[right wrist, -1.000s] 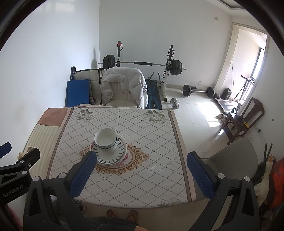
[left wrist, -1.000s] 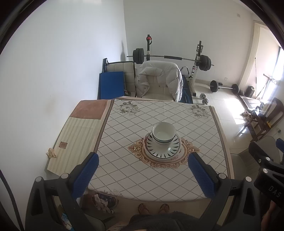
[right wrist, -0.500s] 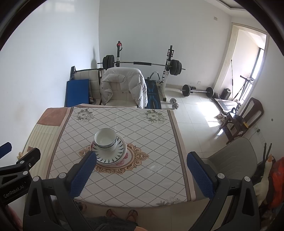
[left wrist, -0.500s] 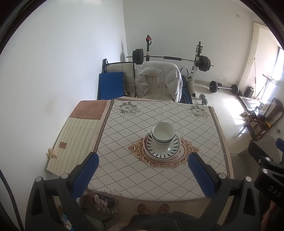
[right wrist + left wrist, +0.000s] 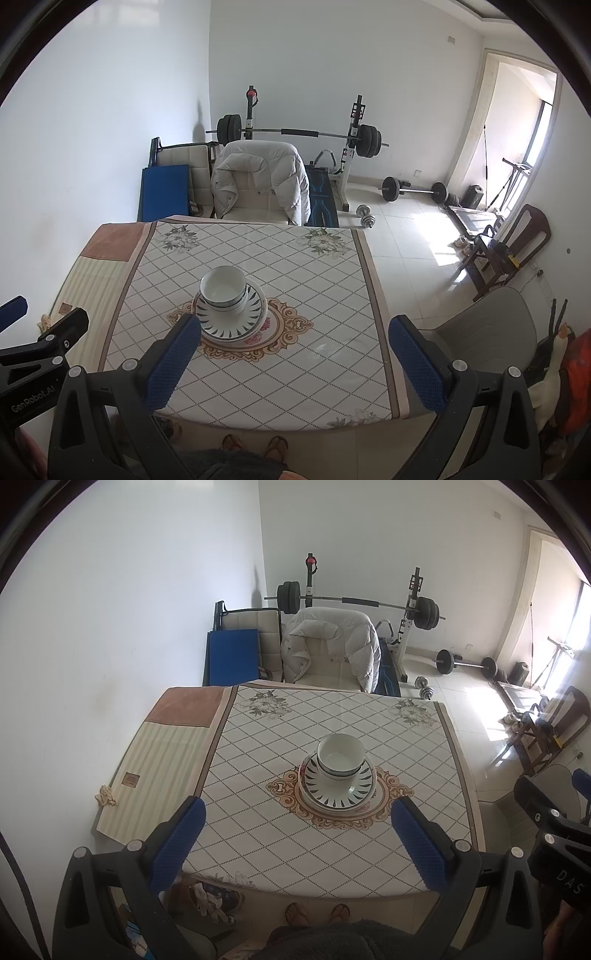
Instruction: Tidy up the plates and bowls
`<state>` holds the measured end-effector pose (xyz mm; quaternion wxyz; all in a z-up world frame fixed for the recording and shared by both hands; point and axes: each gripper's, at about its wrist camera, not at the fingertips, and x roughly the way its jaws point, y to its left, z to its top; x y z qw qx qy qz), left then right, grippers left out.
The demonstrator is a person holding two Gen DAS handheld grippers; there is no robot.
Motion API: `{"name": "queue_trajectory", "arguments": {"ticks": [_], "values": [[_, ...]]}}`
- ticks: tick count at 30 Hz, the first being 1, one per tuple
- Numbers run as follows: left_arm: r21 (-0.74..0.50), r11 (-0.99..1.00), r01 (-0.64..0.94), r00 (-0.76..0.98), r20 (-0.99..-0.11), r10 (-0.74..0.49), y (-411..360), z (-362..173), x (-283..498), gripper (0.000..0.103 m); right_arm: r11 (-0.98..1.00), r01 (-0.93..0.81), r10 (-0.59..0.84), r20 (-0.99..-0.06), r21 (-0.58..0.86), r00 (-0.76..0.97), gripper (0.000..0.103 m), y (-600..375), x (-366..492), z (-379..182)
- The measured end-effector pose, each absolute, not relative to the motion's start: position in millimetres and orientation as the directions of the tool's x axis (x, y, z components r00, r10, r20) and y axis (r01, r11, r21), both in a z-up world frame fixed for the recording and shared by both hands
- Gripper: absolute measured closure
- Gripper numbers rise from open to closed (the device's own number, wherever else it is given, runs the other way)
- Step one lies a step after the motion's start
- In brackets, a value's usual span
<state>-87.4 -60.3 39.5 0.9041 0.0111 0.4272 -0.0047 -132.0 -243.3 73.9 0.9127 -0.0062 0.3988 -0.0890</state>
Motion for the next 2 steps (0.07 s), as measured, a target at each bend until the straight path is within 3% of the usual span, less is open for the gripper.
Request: {"name": "queue_trajectory", "arguments": {"ticks": [2], "values": [[0.016,1.000,0.017,0.635,-0.772,0.002,-59.4,39.1,-87.7,0.000,0.984,0.155,-0.166,-0.728,-0.083,0.665,0.000,-242.3,-131.3,73.2]]}}
